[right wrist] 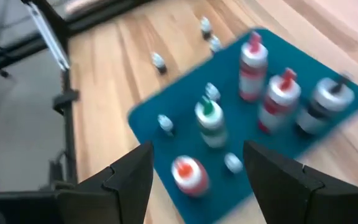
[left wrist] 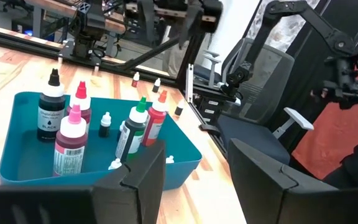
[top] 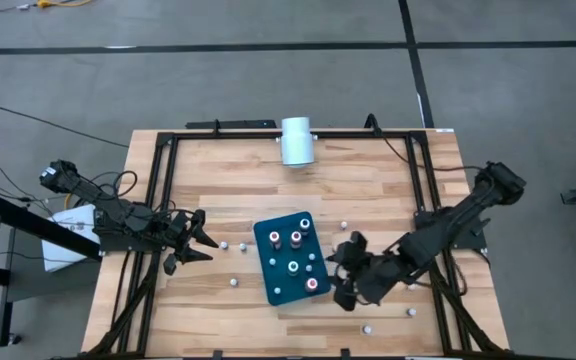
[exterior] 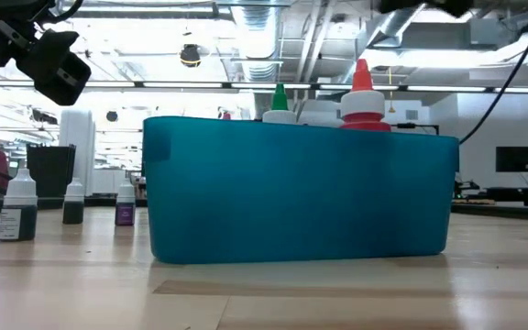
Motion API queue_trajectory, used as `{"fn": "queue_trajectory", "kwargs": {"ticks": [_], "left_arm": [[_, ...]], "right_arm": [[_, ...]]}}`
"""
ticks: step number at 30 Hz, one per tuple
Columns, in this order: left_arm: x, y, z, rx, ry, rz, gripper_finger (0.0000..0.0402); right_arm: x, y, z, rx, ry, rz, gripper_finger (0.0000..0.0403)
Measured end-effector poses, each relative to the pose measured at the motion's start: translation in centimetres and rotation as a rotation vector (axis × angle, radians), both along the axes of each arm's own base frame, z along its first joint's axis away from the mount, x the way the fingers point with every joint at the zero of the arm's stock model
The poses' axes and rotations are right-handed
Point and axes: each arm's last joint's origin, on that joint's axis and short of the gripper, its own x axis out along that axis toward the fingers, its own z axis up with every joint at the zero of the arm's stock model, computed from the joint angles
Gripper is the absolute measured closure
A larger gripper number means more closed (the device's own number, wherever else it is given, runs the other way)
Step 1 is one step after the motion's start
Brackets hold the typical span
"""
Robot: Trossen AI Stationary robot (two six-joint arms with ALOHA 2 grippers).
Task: Pick & Place food coloring
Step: Put the small orange food coloring bottle into the blue bin
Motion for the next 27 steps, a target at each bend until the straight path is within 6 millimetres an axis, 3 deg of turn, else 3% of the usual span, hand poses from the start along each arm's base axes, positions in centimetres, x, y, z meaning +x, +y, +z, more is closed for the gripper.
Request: {"fn": "queue_trajectory", "kwargs": {"ticks": [11, 21, 27], "left_arm": [[0.0, 0.0, 0.0, -0.001, 0.001, 0.0, 0.0236], [0.0, 0.0, 0.0, -0.002, 0.001, 0.0, 0.0236], [0.0, 0.0, 0.0, -0.045, 0.017, 0.0, 0.0236]], "right_arm": [[-5.7, 0.2, -0.5, -0.066, 0.143, -0.242, 0.0168], [-8.4, 0.4, -0.9, -0.107, 0.179, -0.359, 0.0168], [-8.7, 0.3, -1.0, -0.136, 0.191, -0.352, 0.0168]]}}
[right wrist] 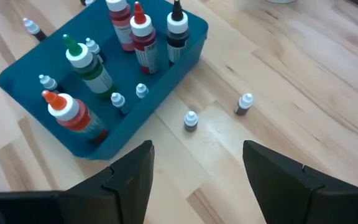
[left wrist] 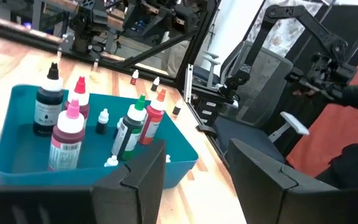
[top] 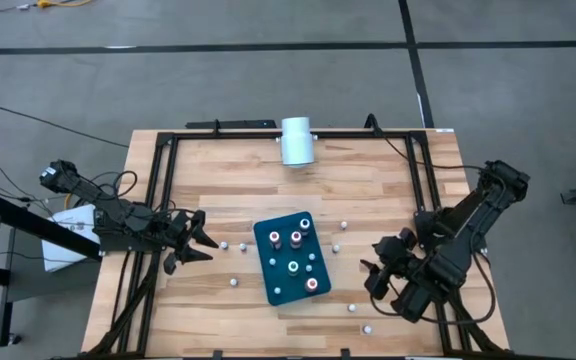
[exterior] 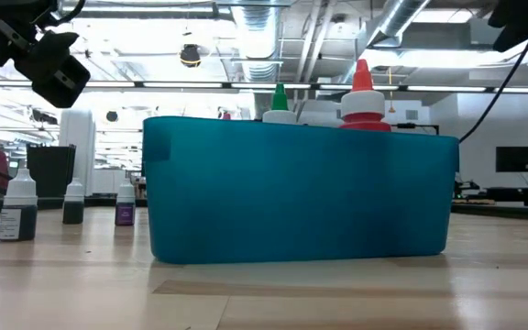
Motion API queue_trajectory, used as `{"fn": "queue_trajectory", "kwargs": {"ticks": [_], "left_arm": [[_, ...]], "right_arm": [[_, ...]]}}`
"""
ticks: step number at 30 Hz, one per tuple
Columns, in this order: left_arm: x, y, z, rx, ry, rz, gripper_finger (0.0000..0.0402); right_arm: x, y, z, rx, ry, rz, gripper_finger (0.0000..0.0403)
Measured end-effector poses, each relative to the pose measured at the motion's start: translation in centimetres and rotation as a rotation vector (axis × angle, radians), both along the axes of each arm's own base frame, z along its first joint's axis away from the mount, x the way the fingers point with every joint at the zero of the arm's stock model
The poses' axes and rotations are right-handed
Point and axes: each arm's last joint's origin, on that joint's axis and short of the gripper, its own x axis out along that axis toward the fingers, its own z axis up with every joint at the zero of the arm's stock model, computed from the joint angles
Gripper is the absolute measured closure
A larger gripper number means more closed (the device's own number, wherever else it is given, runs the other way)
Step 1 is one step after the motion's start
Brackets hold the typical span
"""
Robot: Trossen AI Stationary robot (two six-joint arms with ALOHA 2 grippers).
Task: Pick & Place food coloring
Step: Put the small orange food coloring bottle into the blue bin
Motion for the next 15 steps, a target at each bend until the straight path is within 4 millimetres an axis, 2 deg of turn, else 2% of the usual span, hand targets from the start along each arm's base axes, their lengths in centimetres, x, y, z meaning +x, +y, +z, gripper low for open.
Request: {"fn": "queue_trajectory", "kwargs": {"ticks": [9, 15], "left_arm": [[-0.01, 0.01, -0.52, -0.131, 0.101, 0.006, 0.0236], [-0.03, 0.01, -0.8, -0.125, 0.13, 0.007, 0.0236]], "right_arm": [[-0.02, -0.05, -0.06, 0.012, 0.027, 0.002, 0.0168], [0.02, -0.06, -0.14, 0.044, 0.061, 0.0, 0.0168]]}}
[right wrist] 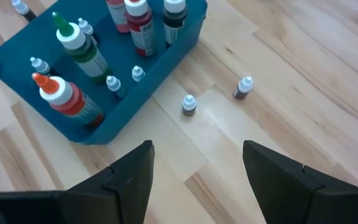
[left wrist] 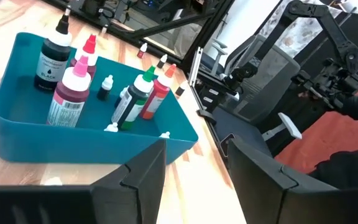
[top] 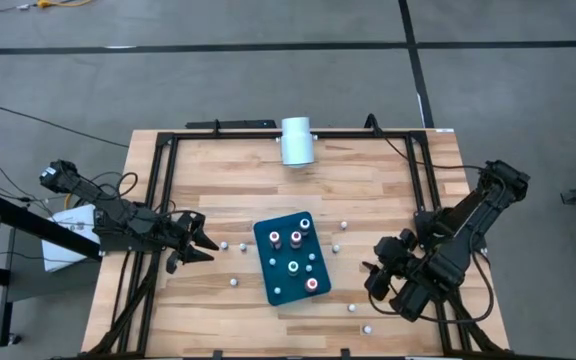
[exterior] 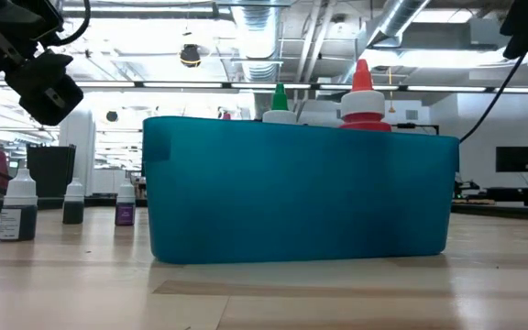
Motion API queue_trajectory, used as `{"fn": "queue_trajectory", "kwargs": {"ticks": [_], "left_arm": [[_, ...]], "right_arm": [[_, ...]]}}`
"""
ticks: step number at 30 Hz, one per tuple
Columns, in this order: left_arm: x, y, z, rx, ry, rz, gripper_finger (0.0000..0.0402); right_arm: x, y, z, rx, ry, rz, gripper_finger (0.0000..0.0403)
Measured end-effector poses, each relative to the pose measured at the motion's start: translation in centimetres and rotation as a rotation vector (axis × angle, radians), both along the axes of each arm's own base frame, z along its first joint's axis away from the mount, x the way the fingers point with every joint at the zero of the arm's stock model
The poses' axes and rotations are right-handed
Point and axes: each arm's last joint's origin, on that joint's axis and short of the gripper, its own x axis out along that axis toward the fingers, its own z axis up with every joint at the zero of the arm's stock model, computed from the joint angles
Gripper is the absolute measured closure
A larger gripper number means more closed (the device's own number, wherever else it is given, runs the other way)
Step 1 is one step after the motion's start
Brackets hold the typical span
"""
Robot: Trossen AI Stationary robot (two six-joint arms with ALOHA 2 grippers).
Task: Pick & Place food coloring
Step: Put the small orange food coloring bottle into the blue bin
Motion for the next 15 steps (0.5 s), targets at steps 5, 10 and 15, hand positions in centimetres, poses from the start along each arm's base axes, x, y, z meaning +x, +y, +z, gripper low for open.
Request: {"fn": "queue_trajectory", "kwargs": {"ticks": [5, 10, 15], "left_arm": [[0.0, 0.0, 0.0, 0.013, -0.005, -0.001, 0.0236], [0.0, 0.0, 0.0, 0.013, -0.005, -0.001, 0.0236], [0.0, 0.01, 0.0, 0.013, -0.005, 0.0, 0.0236]], "right_arm": [[0.29, 0.41, 0.01, 0.038, -0.007, 0.031, 0.0168], [0.46, 0.63, 0.02, 0.009, 0.016, 0.121, 0.0168], [0.88, -0.02, 0.0, 0.005, 0.025, 0.083, 0.0168]]}}
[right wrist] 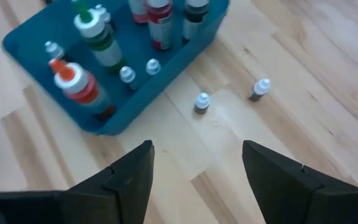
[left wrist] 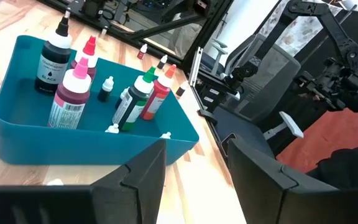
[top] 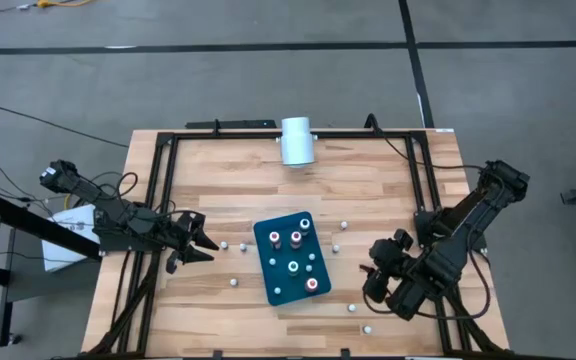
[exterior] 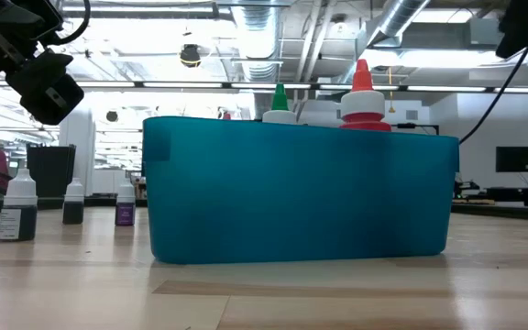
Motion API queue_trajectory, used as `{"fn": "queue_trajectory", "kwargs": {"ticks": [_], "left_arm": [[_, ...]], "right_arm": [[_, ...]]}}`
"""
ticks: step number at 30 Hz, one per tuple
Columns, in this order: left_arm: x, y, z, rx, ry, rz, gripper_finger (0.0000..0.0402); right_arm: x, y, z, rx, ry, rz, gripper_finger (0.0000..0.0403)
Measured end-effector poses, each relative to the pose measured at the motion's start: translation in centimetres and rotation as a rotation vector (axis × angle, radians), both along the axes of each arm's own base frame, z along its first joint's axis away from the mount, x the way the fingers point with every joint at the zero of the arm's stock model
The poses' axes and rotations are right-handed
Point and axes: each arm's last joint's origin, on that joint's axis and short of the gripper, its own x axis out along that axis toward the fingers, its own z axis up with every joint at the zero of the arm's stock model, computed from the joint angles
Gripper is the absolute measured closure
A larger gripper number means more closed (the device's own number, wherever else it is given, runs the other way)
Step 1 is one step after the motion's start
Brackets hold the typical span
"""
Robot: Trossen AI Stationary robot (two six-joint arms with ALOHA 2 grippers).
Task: Pick & Place food coloring
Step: Put the small orange food coloring bottle into the blue bin
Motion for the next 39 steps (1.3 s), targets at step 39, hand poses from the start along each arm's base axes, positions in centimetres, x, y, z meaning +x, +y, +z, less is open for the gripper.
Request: {"fn": "queue_trajectory", "kwargs": {"ticks": [39], "left_arm": [[0.0, 0.0, -0.1, 0.02, 0.005, -0.001, 0.0236]], "right_arm": [[0.7, -5.6, -10.6, 0.134, -0.223, -0.351, 0.0168]]}}
